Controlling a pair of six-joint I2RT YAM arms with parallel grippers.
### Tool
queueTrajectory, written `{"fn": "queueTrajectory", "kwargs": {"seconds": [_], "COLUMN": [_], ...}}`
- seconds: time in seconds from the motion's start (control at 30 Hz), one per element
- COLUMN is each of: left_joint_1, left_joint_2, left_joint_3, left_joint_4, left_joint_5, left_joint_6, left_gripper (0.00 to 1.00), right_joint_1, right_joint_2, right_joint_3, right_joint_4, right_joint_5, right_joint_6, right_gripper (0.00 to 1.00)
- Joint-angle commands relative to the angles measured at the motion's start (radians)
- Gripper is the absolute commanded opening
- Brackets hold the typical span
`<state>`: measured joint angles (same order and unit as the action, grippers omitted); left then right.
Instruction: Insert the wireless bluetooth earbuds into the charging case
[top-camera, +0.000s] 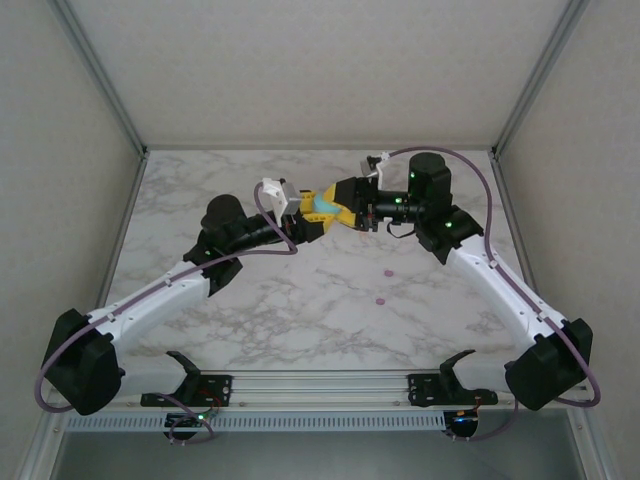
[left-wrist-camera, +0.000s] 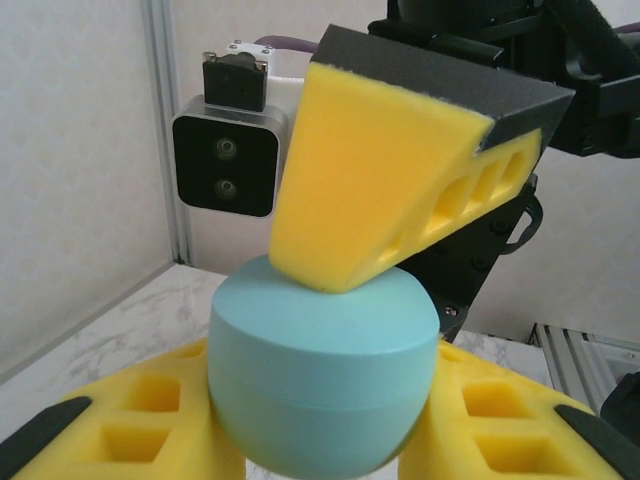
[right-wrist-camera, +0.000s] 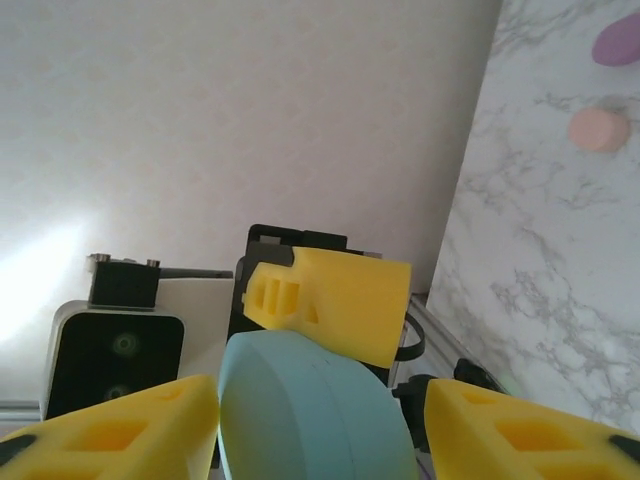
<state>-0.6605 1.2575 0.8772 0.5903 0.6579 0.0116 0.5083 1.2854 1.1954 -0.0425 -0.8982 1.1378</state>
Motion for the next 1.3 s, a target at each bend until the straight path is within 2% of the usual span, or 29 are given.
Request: {"fn": "queueTrajectory", "kwargs": {"seconds": [0.0,0.17,0.23,0.37,0.43,0.5,0.57,0.7,0.87,0.97,1.03,1.1,1.27], "left_joint_1": [-0.01,-0.01,-0.01,-0.01,-0.01,-0.009,-0.009,-0.009,-0.002,0.005,0.01,0.016,0.048], "left_joint_2": [-0.002,-0.001,-0.002,-0.01,-0.016,-0.021,-0.029,-0.065,-0.188,-0.293,-0.361,-0.406,-0.455], "left_joint_3": [0.037,0.036,0.036,0.036,0.034,0.034,0.031,0.008,-0.089,-0.168,-0.195,-0.195,-0.153], "left_joint_4": [0.063,0.051,0.037,-0.02,-0.057,-0.099,-0.137,-0.201,-0.27,-0.26,-0.282,-0.331,-0.462], "left_joint_5": [0.023,0.016,0.009,-0.017,-0.034,-0.047,-0.061,-0.115,-0.262,-0.415,-0.501,-0.6,-0.708], "left_joint_6": [-0.027,-0.021,-0.015,0.011,0.034,0.054,0.072,0.095,0.088,0.05,0.034,-0.002,-0.071], "left_gripper": [0.23,0.23,0.25,0.28,0.36,0.39,0.53,0.67,0.75,0.85,0.9,1.0,1.0], "right_joint_1": [0.0,0.001,0.0,-0.001,0.0,-0.001,-0.002,-0.006,-0.016,-0.03,-0.038,-0.042,-0.046], "right_joint_2": [-0.003,-0.007,-0.013,-0.03,-0.037,-0.045,-0.051,-0.058,-0.029,0.063,0.164,0.27,0.527], "right_joint_3": [-0.011,-0.035,-0.034,-0.034,-0.042,-0.053,-0.064,-0.088,-0.163,-0.175,-0.154,-0.095,0.143], "right_joint_4": [0.084,0.12,0.104,0.057,0.062,0.081,0.096,0.119,0.155,0.104,0.083,0.044,-0.138], "right_joint_5": [-0.057,-0.058,-0.049,0.009,0.042,0.077,0.108,0.193,0.365,0.451,0.454,0.435,0.403], "right_joint_6": [0.037,0.059,0.043,0.001,-0.01,-0.01,-0.012,-0.012,-0.04,-0.089,-0.119,-0.172,-0.33], "right_gripper": [0.5,0.37,0.29,0.22,0.2,0.19,0.19,0.18,0.19,0.19,0.19,0.2,0.21]}}
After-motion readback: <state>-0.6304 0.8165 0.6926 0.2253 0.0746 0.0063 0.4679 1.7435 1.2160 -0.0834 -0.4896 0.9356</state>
